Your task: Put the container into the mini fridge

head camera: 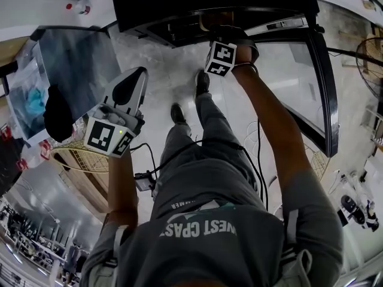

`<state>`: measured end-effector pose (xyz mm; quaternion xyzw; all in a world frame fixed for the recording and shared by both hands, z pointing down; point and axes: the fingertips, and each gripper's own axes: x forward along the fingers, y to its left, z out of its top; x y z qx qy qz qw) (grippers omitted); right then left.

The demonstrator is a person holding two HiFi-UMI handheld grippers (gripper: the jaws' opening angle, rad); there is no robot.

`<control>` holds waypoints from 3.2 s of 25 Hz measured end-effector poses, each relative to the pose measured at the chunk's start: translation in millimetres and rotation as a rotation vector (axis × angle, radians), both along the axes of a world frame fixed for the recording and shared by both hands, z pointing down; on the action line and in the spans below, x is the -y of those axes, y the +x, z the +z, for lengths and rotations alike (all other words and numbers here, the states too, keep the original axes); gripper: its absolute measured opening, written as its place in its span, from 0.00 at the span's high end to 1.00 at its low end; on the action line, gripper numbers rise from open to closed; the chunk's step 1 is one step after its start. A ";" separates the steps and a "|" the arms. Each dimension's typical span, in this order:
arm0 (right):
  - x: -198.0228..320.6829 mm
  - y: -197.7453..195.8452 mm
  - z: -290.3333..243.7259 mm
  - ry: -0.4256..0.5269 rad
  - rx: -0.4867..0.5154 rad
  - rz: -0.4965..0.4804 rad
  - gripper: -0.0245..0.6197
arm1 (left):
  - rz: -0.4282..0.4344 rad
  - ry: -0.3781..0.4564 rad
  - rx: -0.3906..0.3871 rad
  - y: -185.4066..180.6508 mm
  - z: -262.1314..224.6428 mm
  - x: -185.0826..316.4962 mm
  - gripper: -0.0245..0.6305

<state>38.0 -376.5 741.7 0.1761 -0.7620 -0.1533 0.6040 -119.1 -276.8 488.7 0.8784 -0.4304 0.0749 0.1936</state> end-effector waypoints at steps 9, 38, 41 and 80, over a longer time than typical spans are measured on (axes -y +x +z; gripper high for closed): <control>26.8 -1.7 5.6 0.055 -0.033 0.022 0.86 | -0.016 -0.006 -0.007 -5.9 4.5 -0.5 0.94; -20.5 0.8 -192.7 0.157 0.384 0.209 0.90 | 0.026 0.163 0.047 -12.8 -87.0 -27.2 0.94; -46.9 -5.1 -237.8 0.166 0.474 0.226 0.90 | 0.028 0.193 0.060 -21.2 -104.8 -41.1 0.94; -242.3 -21.5 -522.0 0.289 1.073 0.315 0.92 | 0.185 0.396 0.064 -43.5 -212.2 -154.6 0.94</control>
